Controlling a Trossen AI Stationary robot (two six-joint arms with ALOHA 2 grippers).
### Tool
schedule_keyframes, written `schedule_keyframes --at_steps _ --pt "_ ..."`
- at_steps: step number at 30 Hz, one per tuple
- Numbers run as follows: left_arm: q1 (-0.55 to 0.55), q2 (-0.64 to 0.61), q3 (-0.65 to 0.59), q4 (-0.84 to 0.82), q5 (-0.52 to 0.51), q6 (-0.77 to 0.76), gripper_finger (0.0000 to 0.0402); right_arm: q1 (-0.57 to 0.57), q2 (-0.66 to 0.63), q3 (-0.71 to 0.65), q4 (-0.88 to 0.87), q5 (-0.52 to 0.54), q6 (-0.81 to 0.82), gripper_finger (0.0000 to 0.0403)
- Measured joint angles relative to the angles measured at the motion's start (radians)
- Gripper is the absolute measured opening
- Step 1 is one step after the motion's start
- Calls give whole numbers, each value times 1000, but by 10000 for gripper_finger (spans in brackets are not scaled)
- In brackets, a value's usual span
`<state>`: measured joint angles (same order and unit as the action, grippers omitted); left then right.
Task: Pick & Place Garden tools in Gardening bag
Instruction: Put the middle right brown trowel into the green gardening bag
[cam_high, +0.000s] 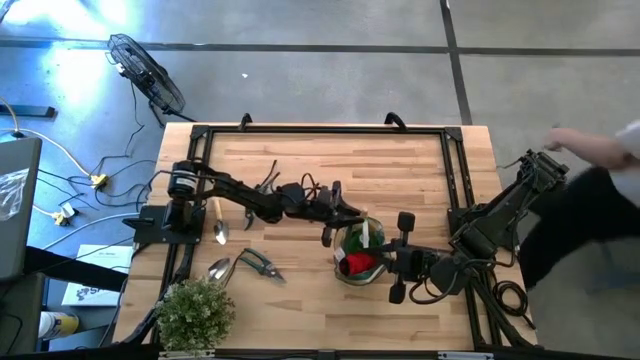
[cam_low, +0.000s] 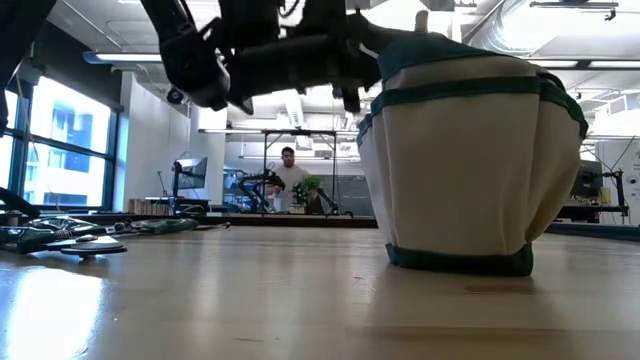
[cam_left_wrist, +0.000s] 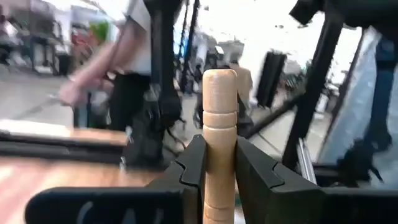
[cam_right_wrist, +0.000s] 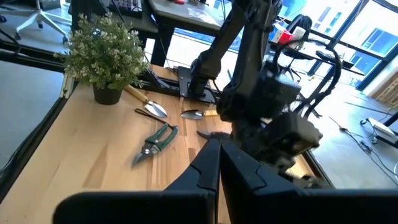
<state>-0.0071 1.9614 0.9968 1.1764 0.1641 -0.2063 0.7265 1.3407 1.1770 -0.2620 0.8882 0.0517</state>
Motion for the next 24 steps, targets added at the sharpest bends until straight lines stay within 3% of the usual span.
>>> schedule_keyframes --at_steps 24 --pt "0 56 0 21 84 0 49 0 0 0 -20 -1 7 3"
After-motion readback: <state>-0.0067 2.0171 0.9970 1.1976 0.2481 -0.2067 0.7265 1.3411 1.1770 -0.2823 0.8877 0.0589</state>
